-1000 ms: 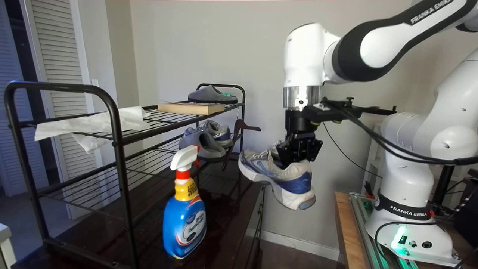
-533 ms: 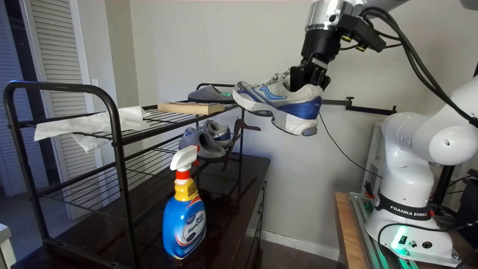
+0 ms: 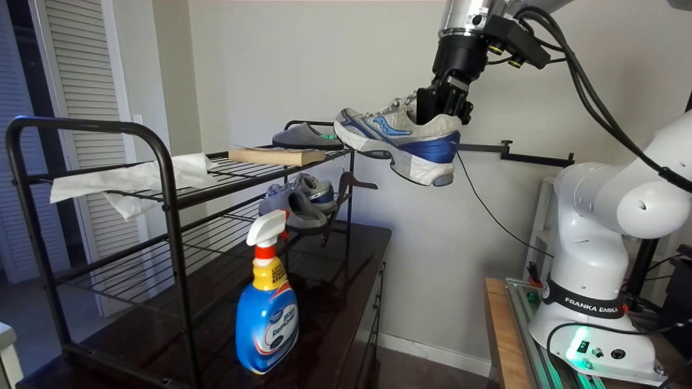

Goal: Pick up the sneaker from the countertop and put it on the book on the topmost shelf.

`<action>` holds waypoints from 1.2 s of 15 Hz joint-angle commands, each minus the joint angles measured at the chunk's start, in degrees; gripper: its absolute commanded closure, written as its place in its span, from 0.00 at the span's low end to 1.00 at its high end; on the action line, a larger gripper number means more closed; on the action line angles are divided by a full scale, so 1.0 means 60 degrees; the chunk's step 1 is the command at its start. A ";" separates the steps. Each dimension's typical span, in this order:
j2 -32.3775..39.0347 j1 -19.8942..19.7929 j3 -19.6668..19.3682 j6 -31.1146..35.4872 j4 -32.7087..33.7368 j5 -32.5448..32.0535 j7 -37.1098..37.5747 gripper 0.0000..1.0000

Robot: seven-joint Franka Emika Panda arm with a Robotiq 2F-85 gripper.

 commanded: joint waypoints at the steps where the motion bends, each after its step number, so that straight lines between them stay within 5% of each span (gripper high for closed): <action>1: 0.0287 -0.1091 -0.0138 -0.0896 0.1608 -0.1735 -0.1246 0.97; 5: 0.1270 -0.1295 -0.1045 -0.1200 0.3580 -0.2167 -0.3397 0.97; 10: 0.3305 -0.1350 -0.1405 -0.2484 0.6025 -0.1607 -0.5534 0.97; 18: 0.6487 -0.1424 -0.1552 -0.4295 0.9616 -0.1953 -0.5780 0.97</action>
